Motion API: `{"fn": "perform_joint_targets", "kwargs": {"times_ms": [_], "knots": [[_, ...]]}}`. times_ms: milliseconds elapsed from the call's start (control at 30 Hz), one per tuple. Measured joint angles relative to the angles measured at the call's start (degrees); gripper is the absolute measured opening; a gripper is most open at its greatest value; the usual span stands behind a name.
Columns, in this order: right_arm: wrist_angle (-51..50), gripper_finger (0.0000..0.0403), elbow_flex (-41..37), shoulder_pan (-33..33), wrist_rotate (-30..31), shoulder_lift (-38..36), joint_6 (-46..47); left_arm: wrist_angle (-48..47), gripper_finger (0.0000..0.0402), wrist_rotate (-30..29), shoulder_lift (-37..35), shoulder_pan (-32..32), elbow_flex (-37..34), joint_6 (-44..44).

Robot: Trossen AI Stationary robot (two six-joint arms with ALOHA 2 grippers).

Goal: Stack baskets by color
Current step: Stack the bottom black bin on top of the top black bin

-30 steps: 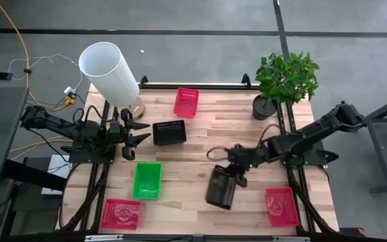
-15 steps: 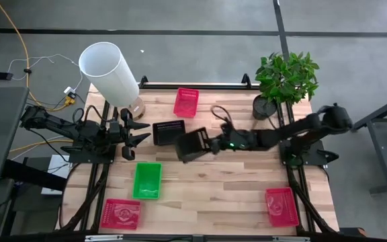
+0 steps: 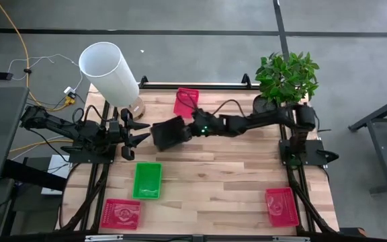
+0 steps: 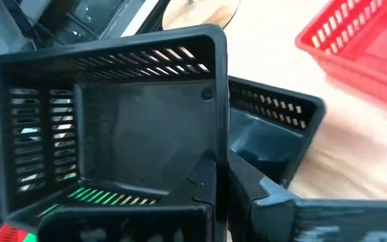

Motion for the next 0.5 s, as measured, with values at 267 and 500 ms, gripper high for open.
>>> {"fn": "perform_joint_targets", "kwargs": {"times_ms": [267,500], "knots": [[0.0,0.0001,0.9,0.0,3.7,2.9,3.3,0.0,0.0143,0.0,0.0,0.0,0.0,0.0],[-0.4,0.0009,0.2,0.0,5.6,2.9,7.0,0.0,0.0143,0.0,0.0,0.0,0.0,0.0]]}}
